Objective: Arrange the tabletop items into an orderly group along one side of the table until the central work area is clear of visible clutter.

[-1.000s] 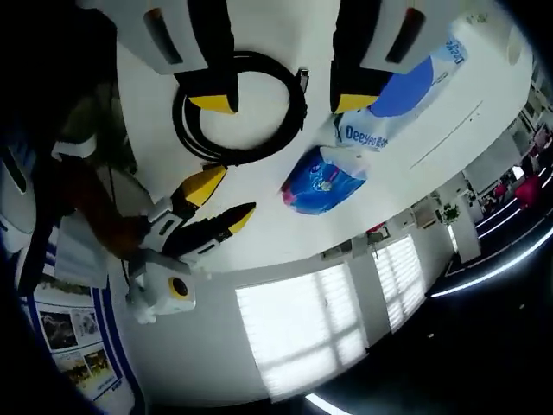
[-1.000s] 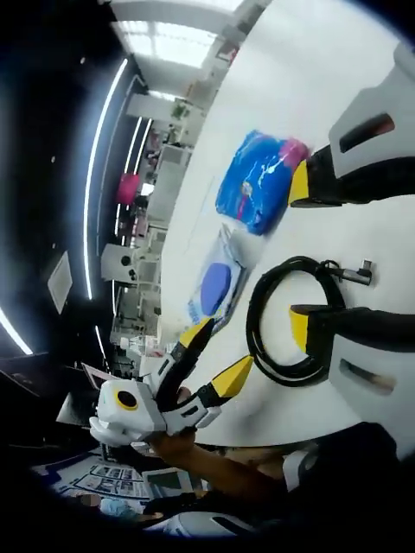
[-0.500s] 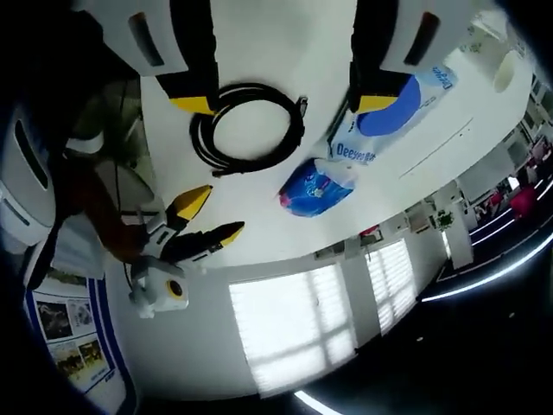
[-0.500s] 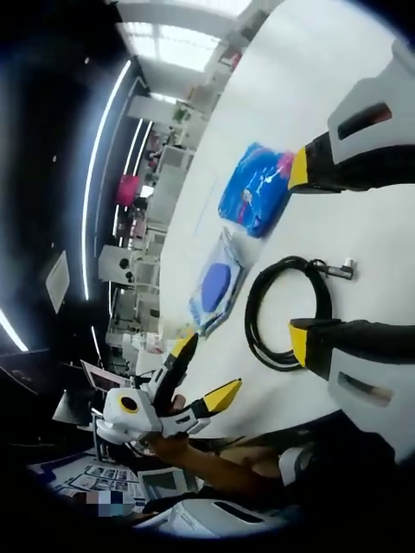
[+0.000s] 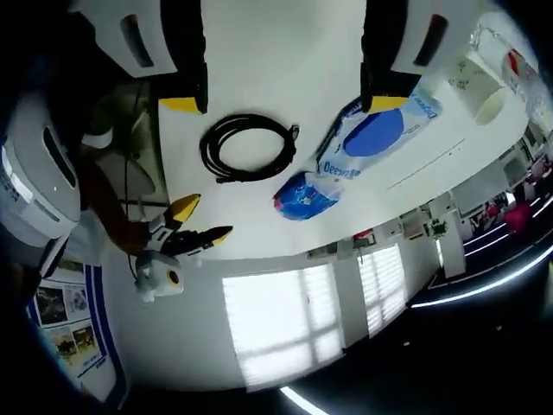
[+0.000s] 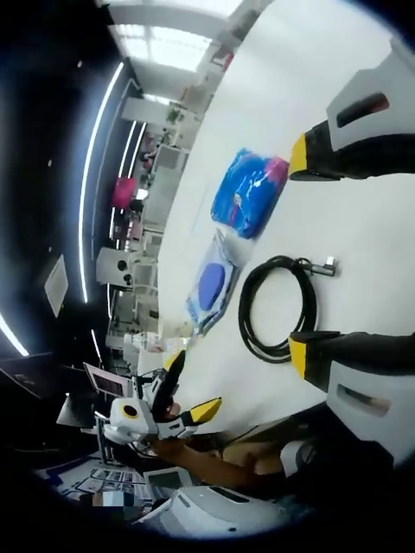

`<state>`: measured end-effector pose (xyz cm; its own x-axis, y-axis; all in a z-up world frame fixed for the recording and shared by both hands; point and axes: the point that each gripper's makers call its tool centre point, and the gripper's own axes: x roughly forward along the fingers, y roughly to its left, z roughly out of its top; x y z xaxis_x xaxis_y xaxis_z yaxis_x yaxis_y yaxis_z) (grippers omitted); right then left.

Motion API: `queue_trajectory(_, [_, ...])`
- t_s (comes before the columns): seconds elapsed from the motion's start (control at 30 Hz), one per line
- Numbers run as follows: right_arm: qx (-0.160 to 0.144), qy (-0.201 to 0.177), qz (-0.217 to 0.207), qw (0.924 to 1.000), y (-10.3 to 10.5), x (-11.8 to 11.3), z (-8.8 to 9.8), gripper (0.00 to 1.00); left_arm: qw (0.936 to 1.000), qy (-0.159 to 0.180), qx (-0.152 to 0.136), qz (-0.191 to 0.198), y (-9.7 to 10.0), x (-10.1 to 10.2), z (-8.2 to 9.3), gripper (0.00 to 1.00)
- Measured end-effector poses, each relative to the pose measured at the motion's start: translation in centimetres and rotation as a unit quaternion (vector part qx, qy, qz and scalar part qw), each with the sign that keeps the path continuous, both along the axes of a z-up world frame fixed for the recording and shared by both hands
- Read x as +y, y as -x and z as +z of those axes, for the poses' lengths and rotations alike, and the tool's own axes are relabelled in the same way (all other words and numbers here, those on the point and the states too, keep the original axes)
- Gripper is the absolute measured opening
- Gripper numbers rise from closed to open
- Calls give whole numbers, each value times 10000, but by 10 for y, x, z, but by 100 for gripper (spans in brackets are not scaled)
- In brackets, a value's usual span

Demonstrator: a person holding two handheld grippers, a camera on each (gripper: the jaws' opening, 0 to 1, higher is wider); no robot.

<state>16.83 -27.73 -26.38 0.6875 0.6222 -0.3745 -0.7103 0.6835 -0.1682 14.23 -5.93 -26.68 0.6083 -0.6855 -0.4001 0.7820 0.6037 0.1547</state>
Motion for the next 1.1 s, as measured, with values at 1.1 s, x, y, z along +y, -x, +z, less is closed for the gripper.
queue_trajectory(1.1, [399, 139, -325, 9986, 8, -24, -17, 97, 9890, 371, -7, 1433, 32, 133, 12, 100])
